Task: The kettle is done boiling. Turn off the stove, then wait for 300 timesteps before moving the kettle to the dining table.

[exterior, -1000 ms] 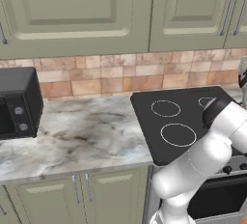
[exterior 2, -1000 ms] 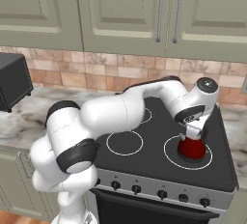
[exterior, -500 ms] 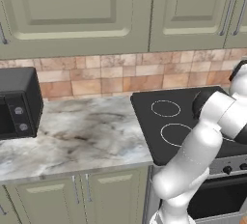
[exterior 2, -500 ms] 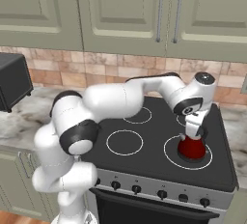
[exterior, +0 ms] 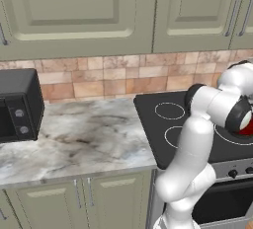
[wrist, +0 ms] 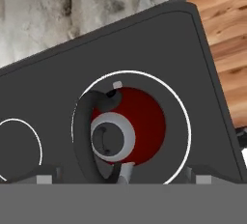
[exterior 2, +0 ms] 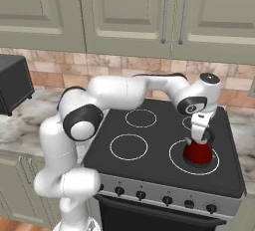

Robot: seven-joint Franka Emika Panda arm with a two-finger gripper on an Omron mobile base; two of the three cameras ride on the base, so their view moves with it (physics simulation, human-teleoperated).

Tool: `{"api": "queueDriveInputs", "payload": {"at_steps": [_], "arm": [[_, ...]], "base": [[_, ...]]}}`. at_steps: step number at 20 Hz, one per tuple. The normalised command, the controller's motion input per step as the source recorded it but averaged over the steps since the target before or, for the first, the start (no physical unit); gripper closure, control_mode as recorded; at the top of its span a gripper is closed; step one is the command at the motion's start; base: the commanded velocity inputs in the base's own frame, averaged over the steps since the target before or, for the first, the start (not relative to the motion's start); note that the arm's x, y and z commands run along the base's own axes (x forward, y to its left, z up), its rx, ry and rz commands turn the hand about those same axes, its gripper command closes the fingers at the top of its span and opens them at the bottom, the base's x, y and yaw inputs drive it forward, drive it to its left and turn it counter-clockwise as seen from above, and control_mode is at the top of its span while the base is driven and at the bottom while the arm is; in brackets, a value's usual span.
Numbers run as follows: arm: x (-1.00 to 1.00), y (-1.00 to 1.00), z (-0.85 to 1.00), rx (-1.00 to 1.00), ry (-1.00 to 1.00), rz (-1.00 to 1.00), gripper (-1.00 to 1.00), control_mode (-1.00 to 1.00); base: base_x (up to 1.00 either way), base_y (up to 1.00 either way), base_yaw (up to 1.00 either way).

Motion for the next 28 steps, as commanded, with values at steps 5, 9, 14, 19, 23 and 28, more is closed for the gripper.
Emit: {"api": "queueDriveInputs", "payload": {"at_steps": [5,9,14,19,23,28], "arm": [[0.12,-0.08,-0.01,0.0,0.09,0.0,-1.0,-1.0],[0.09,-0.09,-0.07,0.0,0.08,0.0,-1.0,-1.0],[0.05,-0.03,-0.16,0.0,0.05,0.0,-1.0,-1.0],[0.0,0.0,-0.2,0.0,0.0,0.0,-1.0,-1.0],[0.0,0.08,-0.16,0.0,0.0,0.0,-1.0,-1.0],[0.0,0.14,-0.05,0.0,0.0,0.0,-1.0,-1.0]], "base": [[0.0,0.0,0.0],[0.0,0.0,0.0],[0.0,0.0,0.0],[0.0,0.0,0.0],[0.0,0.0,0.0],[0.0,0.0,0.0]]}}
